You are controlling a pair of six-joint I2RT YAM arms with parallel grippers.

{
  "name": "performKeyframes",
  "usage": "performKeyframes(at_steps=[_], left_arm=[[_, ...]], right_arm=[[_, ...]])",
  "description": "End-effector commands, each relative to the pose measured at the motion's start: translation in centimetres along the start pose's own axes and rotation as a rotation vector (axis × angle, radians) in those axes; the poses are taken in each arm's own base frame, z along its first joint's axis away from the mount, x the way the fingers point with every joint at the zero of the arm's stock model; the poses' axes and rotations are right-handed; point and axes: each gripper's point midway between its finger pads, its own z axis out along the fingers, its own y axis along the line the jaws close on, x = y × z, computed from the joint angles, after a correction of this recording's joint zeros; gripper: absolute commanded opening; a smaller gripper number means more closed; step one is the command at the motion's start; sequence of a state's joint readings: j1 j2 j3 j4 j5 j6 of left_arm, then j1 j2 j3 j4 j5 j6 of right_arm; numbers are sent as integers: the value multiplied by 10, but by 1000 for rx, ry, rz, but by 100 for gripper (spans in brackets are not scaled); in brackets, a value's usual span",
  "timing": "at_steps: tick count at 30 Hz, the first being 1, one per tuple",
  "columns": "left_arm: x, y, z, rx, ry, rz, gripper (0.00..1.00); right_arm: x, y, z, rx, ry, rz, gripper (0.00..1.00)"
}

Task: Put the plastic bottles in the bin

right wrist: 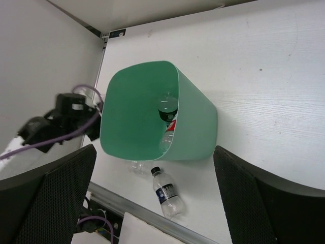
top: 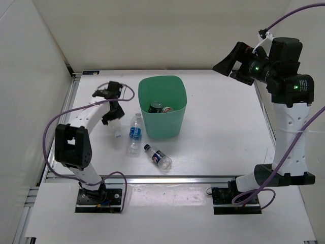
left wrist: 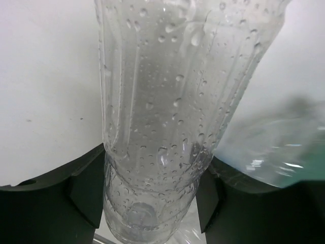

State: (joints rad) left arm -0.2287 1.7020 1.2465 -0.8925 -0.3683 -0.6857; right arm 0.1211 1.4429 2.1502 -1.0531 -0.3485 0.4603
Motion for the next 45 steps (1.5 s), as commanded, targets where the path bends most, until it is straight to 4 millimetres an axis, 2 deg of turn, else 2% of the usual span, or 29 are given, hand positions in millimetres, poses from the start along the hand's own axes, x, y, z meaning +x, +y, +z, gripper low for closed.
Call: performKeyframes(at_steps=[1, 2, 3, 4, 5, 6, 9, 13, 14, 15, 16, 18, 19, 21, 22, 23, 24, 27, 28, 31, 33, 34, 35, 37, 38, 40, 41, 43, 45], left_arm=[[-69, 15, -87, 33, -217, -204, 59], [-84, 17, -113, 70, -268, -245, 59], [-109, 13, -154, 143, -354, -287, 59], [-123, 10, -178, 200, -413, -300, 59], [-137, 5, -217, 303, -488, -322, 58], [-153, -6, -241, 390, -564, -319, 58], [-162, -40, -287, 584, -621, -284, 59], [-151, -102, -305, 677, -601, -145, 63], [-138, -122, -313, 713, -589, -106, 64], [-133, -141, -304, 707, -572, -60, 64], [-132, -152, -315, 735, -586, -43, 64], [-118, -184, -308, 747, -563, 48, 67], [-117, -189, -312, 759, -571, 60, 69], [-109, -194, -316, 782, -558, 79, 75], [-104, -194, -320, 785, -561, 85, 92], [-102, -189, -322, 771, -581, 108, 100], [-105, -175, -341, 773, -631, 97, 100], [-112, -140, -360, 728, -717, 79, 100], [-122, -105, -377, 693, -788, 13, 100], [-126, -52, -357, 541, -831, -143, 100], [-106, -26, -315, 483, -789, -140, 100], [-102, -23, -298, 493, -753, -143, 100], [-83, -21, -266, 470, -698, -98, 100], [-69, -17, -231, 423, -636, -57, 100], [-53, -13, -207, 405, -580, -39, 100], [-45, -8, -179, 391, -535, -55, 100], [-24, -14, -152, 406, -456, -18, 100], [-19, -19, -137, 441, -430, -16, 100], [-6, -27, -110, 448, -346, 20, 100]], right_arm=[[2, 2, -7, -20, 0, -19, 100], [5, 2, -6, -24, 12, -16, 100], [7, -1, -4, -20, 20, -11, 100], [5, 0, -4, -24, 13, -15, 100], [10, -1, -3, -27, 28, 0, 100], [11, -2, 0, -26, 29, 1, 100], [18, -8, 5, -16, 49, 11, 100], [23, -10, 3, -15, 52, 13, 100], [25, -14, 6, -1, 59, 18, 100], [25, -11, 1, -6, 49, 13, 100], [27, -14, 3, -1, 59, 18, 100], [26, -12, -2, -1, 39, 10, 100], [29, -16, 0, 13, 46, 15, 100], [31, -14, -6, 9, 39, 12, 100], [34, -16, -9, 19, 36, 12, 100], [35, -18, -10, 31, 32, 12, 100], [36, -20, -8, 32, 34, 14, 100], [42, -23, -11, 44, 36, 16, 100], [45, -26, -8, 49, 48, 22, 100], [46, -27, -6, 50, 49, 23, 100], [43, -28, -6, 45, 40, 23, 100], [45, -30, -5, 48, 48, 27, 100], [46, -28, -5, 40, 52, 27, 100], [47, -28, -2, 36, 63, 40, 100], [45, -27, -1, 32, 56, 36, 100], [49, -29, 1, 29, 69, 42, 100], [49, -30, 2, 29, 69, 42, 100], [51, -30, 5, 21, 82, 46, 100], [52, -30, 8, 16, 93, 51, 100]])
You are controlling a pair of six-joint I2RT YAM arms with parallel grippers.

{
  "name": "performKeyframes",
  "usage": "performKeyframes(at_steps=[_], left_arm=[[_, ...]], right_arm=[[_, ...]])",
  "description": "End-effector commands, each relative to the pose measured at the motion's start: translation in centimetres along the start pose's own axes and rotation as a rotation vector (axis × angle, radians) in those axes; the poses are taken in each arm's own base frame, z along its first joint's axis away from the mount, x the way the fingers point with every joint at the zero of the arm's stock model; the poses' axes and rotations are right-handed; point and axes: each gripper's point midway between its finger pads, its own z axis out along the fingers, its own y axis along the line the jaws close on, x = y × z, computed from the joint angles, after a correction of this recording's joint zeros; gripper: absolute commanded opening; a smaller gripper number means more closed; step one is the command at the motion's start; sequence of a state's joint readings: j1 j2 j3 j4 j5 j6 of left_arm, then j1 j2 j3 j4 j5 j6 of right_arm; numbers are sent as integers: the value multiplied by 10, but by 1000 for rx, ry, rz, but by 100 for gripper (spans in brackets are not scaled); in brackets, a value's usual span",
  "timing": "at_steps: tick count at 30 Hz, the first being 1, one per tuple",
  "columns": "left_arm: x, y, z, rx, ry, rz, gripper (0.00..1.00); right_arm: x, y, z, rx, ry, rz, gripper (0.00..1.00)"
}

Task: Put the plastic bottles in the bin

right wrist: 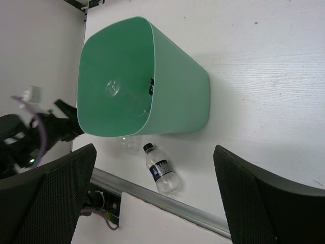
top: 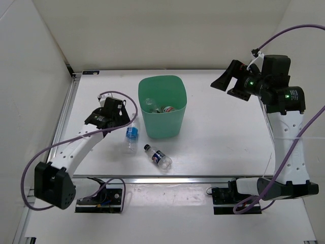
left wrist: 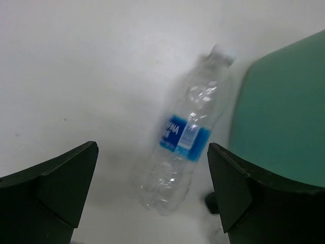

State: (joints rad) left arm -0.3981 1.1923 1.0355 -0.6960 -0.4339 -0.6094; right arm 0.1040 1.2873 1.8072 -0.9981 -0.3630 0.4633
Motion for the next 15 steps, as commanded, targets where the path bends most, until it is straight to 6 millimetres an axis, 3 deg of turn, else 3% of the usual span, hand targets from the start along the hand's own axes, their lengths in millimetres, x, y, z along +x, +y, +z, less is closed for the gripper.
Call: performKeyframes(at_steps=[1, 3, 5, 7, 15], left_arm=[[9, -17, 13, 127, 53, -28, 100], [21, -17, 23, 135, 89, -13, 100], [20, -25, 27, 168, 79, -11, 100], [38, -25, 35, 174, 135, 2, 100], [79, -30, 54, 208, 248, -13, 100]], right_arm=[[-6, 4, 5, -36, -11, -15, 100], [-6, 4, 5, -36, -11, -15, 100], [-6, 4, 5, -36, -11, -15, 100], [-6, 4, 5, -36, -11, -15, 100], [-2, 1, 6, -29, 4, -16, 100]])
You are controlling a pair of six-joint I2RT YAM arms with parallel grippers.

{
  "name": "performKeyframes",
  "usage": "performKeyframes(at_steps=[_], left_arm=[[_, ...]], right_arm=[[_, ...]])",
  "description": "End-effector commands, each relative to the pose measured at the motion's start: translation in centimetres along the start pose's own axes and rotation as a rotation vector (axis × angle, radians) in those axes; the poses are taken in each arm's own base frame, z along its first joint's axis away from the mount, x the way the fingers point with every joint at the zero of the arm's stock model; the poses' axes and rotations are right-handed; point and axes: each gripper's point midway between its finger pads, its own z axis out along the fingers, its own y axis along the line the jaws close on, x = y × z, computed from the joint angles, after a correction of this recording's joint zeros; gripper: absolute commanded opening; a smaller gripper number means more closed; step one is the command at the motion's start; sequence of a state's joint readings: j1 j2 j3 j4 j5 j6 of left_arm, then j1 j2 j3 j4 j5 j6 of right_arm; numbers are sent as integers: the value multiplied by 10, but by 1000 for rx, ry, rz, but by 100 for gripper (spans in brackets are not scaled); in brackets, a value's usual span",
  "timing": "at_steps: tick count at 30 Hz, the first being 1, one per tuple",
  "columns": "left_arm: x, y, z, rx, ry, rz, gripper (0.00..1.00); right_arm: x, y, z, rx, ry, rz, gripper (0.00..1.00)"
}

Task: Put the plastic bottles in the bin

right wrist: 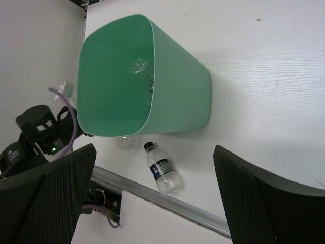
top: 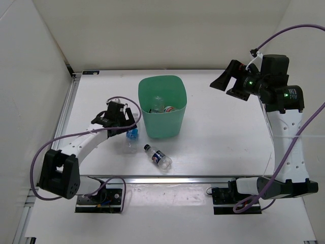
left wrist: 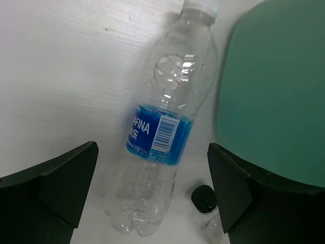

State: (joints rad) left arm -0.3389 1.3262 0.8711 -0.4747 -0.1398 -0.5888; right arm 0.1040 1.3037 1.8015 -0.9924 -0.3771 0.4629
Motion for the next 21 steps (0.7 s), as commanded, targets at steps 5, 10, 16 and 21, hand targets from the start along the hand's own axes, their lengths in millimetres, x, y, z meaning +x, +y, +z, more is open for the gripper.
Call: performKeyframes(at_steps=[5, 10, 16, 21], left_arm=[[33, -5, 24, 44, 119, -13, 100], [55, 3, 37, 38, 237, 2, 67], [-25, 12, -17, -51, 5, -109, 58], [-151, -28, -134, 80, -401, -166, 60]], right_arm=[[-8, 5, -1, -27, -24, -28, 100], [-10, 5, 0, -27, -24, -28, 100], [-11, 4, -1, -11, -32, -28, 100], [-5, 0, -1, -3, -16, -19, 100]])
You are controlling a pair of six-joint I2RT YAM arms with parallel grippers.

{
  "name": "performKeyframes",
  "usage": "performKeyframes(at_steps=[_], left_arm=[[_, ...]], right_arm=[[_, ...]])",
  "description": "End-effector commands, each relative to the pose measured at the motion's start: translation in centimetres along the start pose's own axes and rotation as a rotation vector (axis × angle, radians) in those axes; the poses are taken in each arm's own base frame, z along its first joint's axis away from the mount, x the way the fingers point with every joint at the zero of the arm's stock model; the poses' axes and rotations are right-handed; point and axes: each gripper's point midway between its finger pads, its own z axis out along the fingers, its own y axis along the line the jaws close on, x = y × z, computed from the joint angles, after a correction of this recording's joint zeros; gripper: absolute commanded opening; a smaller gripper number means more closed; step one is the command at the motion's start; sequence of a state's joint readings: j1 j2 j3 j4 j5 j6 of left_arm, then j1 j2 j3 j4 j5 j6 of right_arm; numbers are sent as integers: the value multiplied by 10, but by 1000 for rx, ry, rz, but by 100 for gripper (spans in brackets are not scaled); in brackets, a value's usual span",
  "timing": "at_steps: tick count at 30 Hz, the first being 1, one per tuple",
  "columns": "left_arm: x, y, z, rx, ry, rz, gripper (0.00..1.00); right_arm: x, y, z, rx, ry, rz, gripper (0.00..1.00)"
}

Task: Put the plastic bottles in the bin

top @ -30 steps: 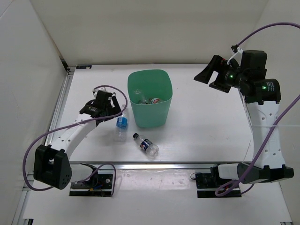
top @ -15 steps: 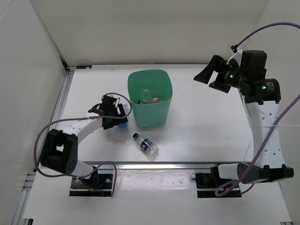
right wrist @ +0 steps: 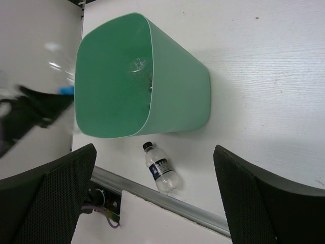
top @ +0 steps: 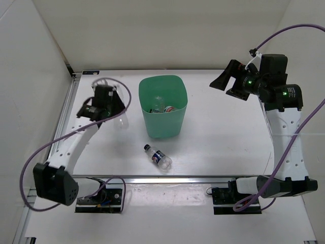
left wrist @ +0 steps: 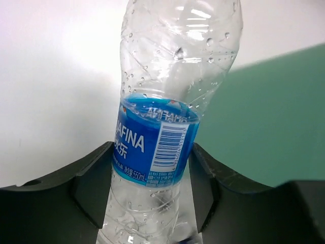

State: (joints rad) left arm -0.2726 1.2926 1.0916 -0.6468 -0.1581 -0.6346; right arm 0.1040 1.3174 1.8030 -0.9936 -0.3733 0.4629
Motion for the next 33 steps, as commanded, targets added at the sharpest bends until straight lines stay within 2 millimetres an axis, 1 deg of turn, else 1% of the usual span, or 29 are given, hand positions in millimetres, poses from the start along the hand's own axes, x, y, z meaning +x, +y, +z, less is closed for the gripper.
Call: performKeyframes(at_steps=[1, 2, 4, 5, 6, 7, 8, 9, 11, 12, 14, 15, 16, 17, 18, 19, 20, 21, 22, 23, 24, 25, 26, 27, 28, 29, 30, 32, 33], left_arm=[[-109, -38, -97, 125, -349, -65, 60], [-134, -61, -118, 190, -397, -59, 60], [-152, -86, -132, 253, -424, -33, 60], [-154, -103, -138, 295, -424, -9, 60], [-167, -124, -143, 334, -437, 5, 60], [-170, -136, -143, 353, -437, 11, 60], [-165, -156, -144, 404, -412, 34, 60], [-168, -174, -139, 424, -407, 44, 60], [-160, -200, -137, 463, -387, 79, 60], [-141, -221, -128, 487, -345, 112, 60], [-127, -233, -130, 503, -325, 148, 61], [-111, -239, -124, 501, -298, 170, 62], [-96, -239, -114, 488, -264, 189, 64], [-89, -240, -111, 486, -252, 214, 66], [-79, -244, -112, 495, -237, 228, 77], [-78, -241, -110, 486, -236, 258, 93], [-76, -239, -115, 481, -238, 262, 100], [-84, -236, -120, 457, -260, 253, 100], [-112, -234, -149, 454, -344, 211, 100], [-129, -222, -166, 432, -385, 210, 100], [-144, -217, -186, 430, -436, 181, 100], [-170, -201, -204, 375, -531, 133, 100], [-188, -184, -239, 373, -612, 76, 100], [-200, -169, -256, 347, -670, 30, 100], [-203, -152, -262, 297, -700, 4, 100], [-212, -116, -284, 232, -769, -71, 100], [-197, -100, -260, 153, -738, -39, 100], [-181, -63, -243, 32, -726, -11, 100], [-156, -40, -227, -25, -684, 15, 100]], right_arm=[[-5, 3, -6, -11, -25, -25, 100], [-3, 1, -4, -8, -18, -21, 100], [-2, 2, -2, -17, -13, -21, 100], [-2, 2, -2, -17, -13, -21, 100], [-2, 2, -2, -17, -13, -21, 100], [-4, 3, -2, -22, -22, -26, 100], [-4, 3, -2, -22, -22, -26, 100], [-2, 1, 0, -18, -14, -13, 100], [-4, 2, 0, -22, -22, -16, 100], [-5, 1, 1, -14, -26, -16, 100], [-3, -3, 3, -2, -23, -12, 100], [-3, -3, 3, -2, -23, -12, 100], [-2, -5, 1, 9, -29, -13, 100], [-1, -6, -1, 16, -35, -13, 100], [1, -9, 3, 20, -27, -9, 100], [3, -9, 1, 19, -28, -10, 100], [4, -9, 0, 17, -33, -13, 100], [6, -13, 3, 30, -28, -7, 100], [10, -15, 3, 34, -20, -4, 100], [10, -15, 1, 30, -29, -8, 100], [10, -16, 3, 29, -30, -9, 100], [9, -11, -3, 18, -52, -9, 100], [13, -10, -3, -3, -45, -11, 100], [9, -4, -4, -33, -67, -27, 100], [8, 4, -10, -65, -83, -59, 100], [12, 10, -7, -92, -73, -89, 100], [19, 20, -9, -116, -62, -139, 100], [28, 31, -6, -159, -71, -245, 100], [45, 47, -3, -210, -49, -322, 100]])
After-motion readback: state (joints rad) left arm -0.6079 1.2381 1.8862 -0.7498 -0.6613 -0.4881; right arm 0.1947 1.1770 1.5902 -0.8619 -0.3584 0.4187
